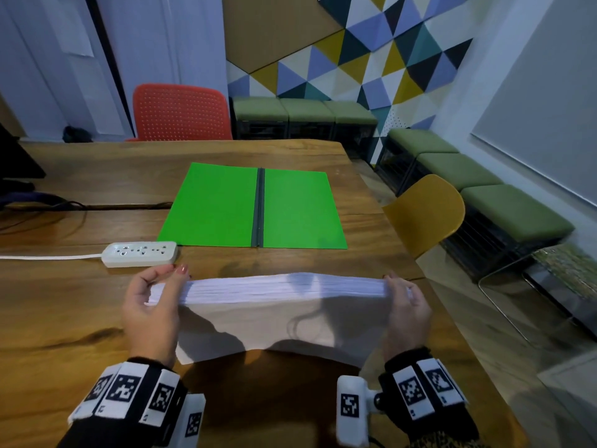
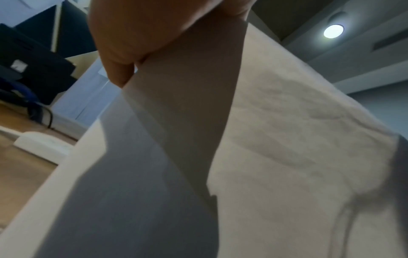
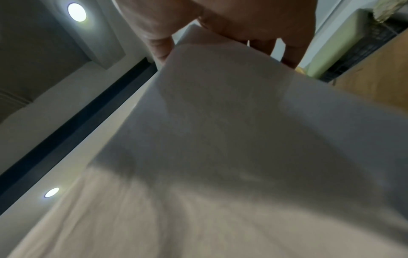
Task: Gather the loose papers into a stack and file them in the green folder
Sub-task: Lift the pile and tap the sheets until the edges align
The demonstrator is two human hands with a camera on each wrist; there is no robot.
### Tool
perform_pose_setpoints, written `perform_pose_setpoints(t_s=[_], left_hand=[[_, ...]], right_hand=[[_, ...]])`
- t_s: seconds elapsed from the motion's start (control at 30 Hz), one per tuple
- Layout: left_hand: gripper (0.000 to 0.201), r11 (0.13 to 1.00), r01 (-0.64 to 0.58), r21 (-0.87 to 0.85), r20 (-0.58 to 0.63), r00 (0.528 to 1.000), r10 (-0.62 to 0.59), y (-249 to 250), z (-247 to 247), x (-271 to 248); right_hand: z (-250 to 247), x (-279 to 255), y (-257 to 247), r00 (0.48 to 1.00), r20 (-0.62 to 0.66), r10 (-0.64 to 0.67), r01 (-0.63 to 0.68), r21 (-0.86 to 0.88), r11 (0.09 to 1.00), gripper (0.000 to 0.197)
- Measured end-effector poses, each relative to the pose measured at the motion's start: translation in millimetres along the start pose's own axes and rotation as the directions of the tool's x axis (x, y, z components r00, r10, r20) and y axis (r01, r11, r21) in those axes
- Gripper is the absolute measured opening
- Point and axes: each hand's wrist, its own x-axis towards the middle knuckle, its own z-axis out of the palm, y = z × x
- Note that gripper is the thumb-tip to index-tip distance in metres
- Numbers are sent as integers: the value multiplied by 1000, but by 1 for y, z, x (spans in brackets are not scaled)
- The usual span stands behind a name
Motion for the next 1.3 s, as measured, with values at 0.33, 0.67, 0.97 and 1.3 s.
perform_pose_setpoints(t_s=[0.33,0.67,0.97,1.3], left_hand=[[13,999,37,-39,-1,999,-37,-2,3,-1],[53,991,20,130,447,891,-76,-17,-28,-6],[40,994,-26,103,253,967,-1,-20,-22,-16],[31,988,81,128,266,957,-113,-23,-22,-20]], right_hand=[[0,-3,2,998,34,-60,62,-56,996,17],[-30,-1,25,883,469,-35,58,-36,998,64],[-25,-13,33,919,343,-194,219,-37,975,44],[-31,-11,43,932,339,-128,155,-53,987,33]])
